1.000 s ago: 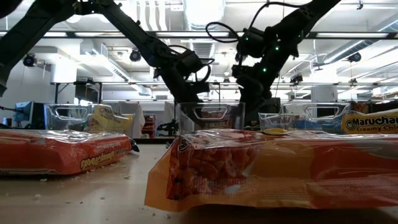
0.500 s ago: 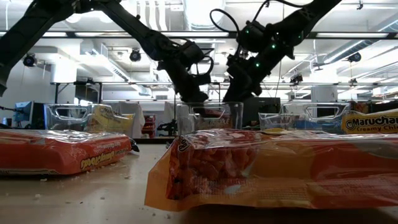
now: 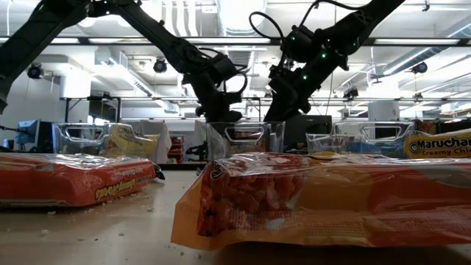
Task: Sort Maruchan noodles
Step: Put the black noodle pack into the middle transparent bin, then put the orange noodle pack into the right transparent bin
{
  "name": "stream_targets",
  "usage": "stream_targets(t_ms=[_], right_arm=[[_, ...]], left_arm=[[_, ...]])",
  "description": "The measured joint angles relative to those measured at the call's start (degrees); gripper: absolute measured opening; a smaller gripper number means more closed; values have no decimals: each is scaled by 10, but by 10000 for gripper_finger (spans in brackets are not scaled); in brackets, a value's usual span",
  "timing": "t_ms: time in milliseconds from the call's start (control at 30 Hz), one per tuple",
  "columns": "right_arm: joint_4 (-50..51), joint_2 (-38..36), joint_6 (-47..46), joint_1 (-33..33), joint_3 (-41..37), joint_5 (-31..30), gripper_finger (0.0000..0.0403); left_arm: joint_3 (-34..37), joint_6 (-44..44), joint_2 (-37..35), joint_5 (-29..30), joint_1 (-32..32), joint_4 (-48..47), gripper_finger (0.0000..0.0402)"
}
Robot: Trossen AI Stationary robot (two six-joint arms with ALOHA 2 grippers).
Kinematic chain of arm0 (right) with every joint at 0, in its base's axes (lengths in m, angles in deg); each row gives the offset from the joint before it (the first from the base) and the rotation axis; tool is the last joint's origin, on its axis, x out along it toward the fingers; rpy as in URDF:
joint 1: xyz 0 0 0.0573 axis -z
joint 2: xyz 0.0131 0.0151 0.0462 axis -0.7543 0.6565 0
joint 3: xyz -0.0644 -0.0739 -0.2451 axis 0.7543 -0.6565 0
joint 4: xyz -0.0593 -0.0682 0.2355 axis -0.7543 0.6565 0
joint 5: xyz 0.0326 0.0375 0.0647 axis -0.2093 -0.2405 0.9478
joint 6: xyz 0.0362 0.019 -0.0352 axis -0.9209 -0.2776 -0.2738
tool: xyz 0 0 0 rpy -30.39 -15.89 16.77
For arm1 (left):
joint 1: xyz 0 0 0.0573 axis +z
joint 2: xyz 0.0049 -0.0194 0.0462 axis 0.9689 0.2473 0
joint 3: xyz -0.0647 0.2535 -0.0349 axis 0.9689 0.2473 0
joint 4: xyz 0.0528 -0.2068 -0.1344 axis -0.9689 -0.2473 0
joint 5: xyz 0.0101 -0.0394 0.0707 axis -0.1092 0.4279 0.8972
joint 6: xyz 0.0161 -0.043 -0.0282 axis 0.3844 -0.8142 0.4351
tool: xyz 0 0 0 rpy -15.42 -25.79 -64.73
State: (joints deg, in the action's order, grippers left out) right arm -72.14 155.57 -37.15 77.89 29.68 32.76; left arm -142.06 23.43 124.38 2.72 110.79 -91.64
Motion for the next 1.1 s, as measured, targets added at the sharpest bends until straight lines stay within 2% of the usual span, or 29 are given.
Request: stream_targets(t_ms=[233,433,500,633,967,1100], right_arm=[[1,0,0,0,0,1,231],[3,0,0,0,0,31,231],[8,0,0,0,0,31,231],[26,-4,6,0,0,34,231],[41,-4,0,-2,0,47,231],[71,-4,-10,-2,0,92,231]], left_arm=[[1,-9,-18,-1,0,-9,166],[1,-25,-51,-18,0,-47,166],[1,-39,-64,-45,0,-65,166],[4,-46,-93,-137,-2,-84,166],[14,-54,-93,-156,-13,-109,166],[14,-58,-93,-197,-33,-162,166]])
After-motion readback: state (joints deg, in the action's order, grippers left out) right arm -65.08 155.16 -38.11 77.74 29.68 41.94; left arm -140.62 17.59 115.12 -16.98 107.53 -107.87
